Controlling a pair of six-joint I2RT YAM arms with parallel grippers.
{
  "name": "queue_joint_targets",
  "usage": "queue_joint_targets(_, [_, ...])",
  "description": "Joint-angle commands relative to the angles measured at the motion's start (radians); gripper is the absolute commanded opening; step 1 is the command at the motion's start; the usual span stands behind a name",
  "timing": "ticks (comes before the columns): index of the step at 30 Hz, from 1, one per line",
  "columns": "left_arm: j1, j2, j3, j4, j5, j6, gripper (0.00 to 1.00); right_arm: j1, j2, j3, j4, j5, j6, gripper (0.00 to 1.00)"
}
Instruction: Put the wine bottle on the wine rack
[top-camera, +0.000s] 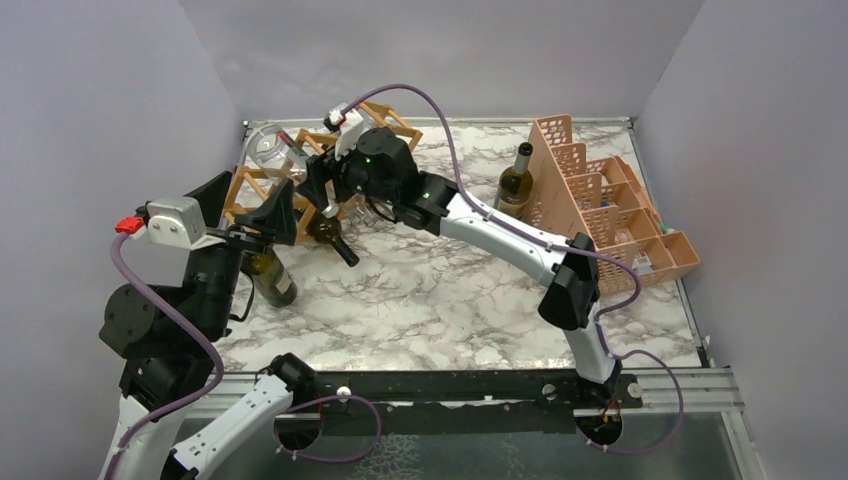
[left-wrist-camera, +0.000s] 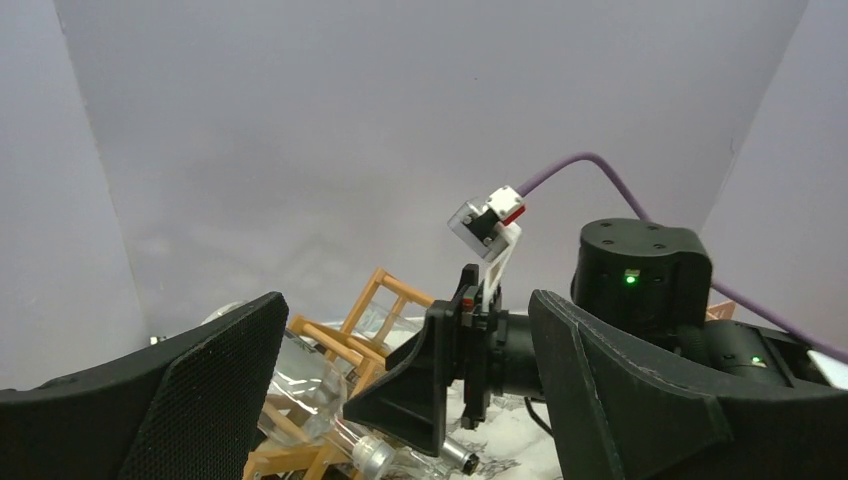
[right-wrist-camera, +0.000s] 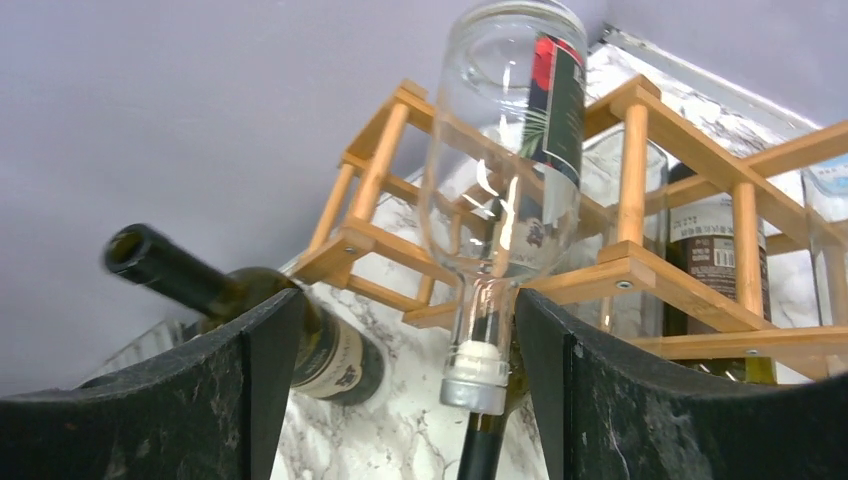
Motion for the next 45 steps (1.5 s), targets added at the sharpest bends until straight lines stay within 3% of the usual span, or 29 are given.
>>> queue_joint_targets(1, [0.005, -0.015, 0.045, -0.003, -0.014, 0.008, 0.96, 0.009, -0.070, -0.066, 0.062, -0.156, -0.017, 0.79])
queue_joint_targets(4, [0.005, -0.012, 0.080, -0.002, -0.004, 0.010, 0.96, 0.046, -0.079, -0.085, 0.083, -0.206, -0.054, 0.79])
queue_joint_targets(17, [0.004, -0.013, 0.174, 0.007, 0.014, 0.018, 0.96, 0.194, 0.080, 0.054, 0.146, -0.161, -0.156, 0.80])
queue_joint_targets(31, [0.005, -0.026, 0.158, 0.004, -0.002, 0.018, 0.96, 0.210, 0.267, 0.199, 0.308, -0.076, -0.141, 0.78])
queue_joint_targets(38, [0.004, -0.022, 0.133, 0.004, -0.010, 0.017, 0.96, 0.212, 0.341, 0.269, 0.357, -0.101, -0.155, 0.64])
queue_joint_targets(42, [0.005, -0.019, 0.129, 0.004, -0.013, 0.019, 0.96, 0.212, 0.341, 0.266, 0.375, -0.097, -0.166, 0.50])
queue_joint_targets(45, [0.005, -0.017, 0.124, 0.002, -0.019, 0.022, 0.96, 0.214, 0.312, 0.229, 0.400, -0.089, -0.181, 0.32])
